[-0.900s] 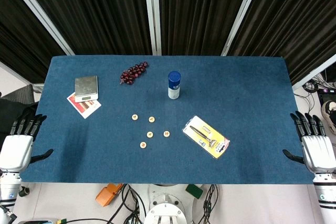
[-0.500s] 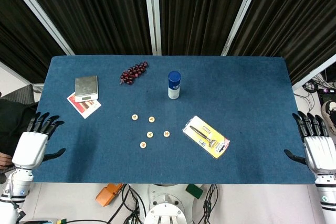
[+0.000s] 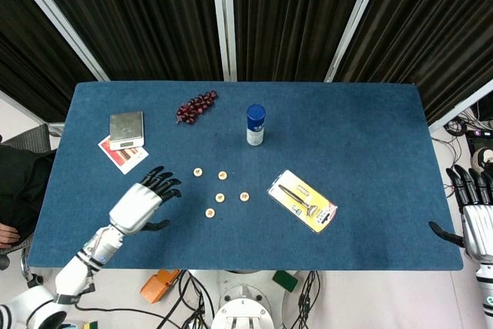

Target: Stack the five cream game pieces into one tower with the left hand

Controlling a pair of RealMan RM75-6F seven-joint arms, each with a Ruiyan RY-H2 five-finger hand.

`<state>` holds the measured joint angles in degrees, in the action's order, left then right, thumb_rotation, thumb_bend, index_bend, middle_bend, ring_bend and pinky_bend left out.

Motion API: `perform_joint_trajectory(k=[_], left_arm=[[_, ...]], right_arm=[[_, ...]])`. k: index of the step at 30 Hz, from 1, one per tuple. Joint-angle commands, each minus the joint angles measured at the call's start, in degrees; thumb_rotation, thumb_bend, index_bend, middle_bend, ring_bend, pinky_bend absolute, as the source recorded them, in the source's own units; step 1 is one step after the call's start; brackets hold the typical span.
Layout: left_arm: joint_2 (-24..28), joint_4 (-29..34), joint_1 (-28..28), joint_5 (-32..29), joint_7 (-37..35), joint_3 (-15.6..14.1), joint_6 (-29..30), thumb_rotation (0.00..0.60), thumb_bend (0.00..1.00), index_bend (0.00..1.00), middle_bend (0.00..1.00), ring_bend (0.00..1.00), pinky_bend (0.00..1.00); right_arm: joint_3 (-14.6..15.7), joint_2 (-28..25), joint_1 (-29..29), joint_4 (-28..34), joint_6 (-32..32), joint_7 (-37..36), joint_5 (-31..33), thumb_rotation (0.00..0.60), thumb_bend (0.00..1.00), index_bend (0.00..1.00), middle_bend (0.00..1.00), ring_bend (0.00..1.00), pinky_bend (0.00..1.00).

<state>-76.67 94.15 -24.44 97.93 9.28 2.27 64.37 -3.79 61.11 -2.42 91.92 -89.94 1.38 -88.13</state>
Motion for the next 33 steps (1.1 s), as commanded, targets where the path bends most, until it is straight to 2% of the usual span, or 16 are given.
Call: perform_joint_trajectory(k=[1,5,13,19,25,33], left_arm=[[-4.34,-1.58,-3.49,-0.90,1.07,0.03,-4.31,0.600,0.20,0.36,0.21,0.10,0.05],[-8.17,-4.16,-4.67,-2.76,1.98,0.09,-5.90,0.600,0.20,0.39,0.20,0.07,0.03],[-14.58,-8.31,-5.89,-8.28,7.05,0.90,-8.06,0.600,0.23,0.39,0.19,0.05,0.03],[-16.41,-10.05,-6.16,-11.44,11.01,0.74,-8.70,0.600,0.24,0.40,0.19,0.04,0.03],[-17.70,-10.35,-6.35,-13.53,11.78,0.64,-8.62,0.600,0.29,0.41,0.19,0.04,0.03],[-19.43,-11.40,-7.10,-14.82,12.24,0.74,-8.29,0.600,0.31,0.42,0.18,0.03,0.03]], right_arm=[[-0.01,0.01,0.08,-0.27,0.17,-0.33,0.24,0.600,0.17,0.00,0.10,0.00,0.06],[-0.10,-0.01,0.03,-0.47,0.40,-0.55,0.37,0.600,0.17,0.00,0.10,0.00,0.06],[-0.20,0.19,-0.09,-0.76,0.71,-0.75,0.36,0.600,0.17,0.00,0.10,0.00,0.06],[-0.28,0.23,0.10,-1.05,0.68,-1.10,0.66,0.600,0.17,0.00,0.10,0.00,0.06],[-0.29,0.61,-0.07,-1.45,1.18,-1.41,0.78,0.600,0.17,0.00,0.10,0.00,0.06],[-0.43,0.54,-0.18,-1.51,1.64,-1.62,1.17,0.600,0.17,0.00,0.10,0.00,0.06]])
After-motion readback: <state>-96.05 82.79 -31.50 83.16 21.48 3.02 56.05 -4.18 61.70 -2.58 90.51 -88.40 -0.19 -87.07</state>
